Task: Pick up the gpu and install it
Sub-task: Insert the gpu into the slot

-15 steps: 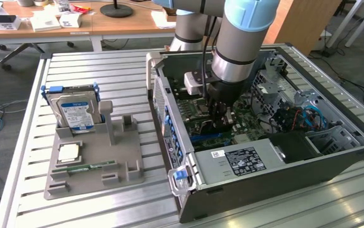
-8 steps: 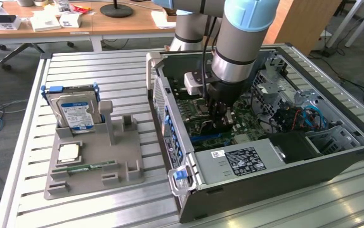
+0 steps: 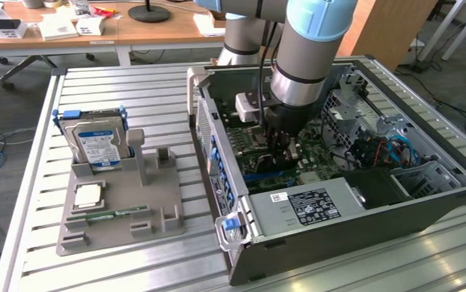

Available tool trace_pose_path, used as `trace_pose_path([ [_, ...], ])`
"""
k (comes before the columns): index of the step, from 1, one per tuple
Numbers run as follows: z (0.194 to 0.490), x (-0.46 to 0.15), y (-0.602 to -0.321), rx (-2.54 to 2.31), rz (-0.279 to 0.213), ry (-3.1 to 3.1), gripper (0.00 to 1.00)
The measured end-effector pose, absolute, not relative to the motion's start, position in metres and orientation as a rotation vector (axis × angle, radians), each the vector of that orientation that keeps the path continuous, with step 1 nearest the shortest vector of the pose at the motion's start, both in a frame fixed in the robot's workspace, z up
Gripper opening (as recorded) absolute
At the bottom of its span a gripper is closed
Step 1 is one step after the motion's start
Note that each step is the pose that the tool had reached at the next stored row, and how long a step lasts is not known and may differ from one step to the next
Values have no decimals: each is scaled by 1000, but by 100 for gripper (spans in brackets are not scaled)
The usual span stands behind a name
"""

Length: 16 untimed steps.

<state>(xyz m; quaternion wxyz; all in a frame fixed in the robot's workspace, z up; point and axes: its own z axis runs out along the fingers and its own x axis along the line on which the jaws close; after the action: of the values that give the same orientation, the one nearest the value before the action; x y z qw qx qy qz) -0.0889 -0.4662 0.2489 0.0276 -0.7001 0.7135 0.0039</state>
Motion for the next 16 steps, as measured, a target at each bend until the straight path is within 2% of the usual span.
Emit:
trace_pose_path([
  [16,248,-89,-466,-2159,18,2200,26],
])
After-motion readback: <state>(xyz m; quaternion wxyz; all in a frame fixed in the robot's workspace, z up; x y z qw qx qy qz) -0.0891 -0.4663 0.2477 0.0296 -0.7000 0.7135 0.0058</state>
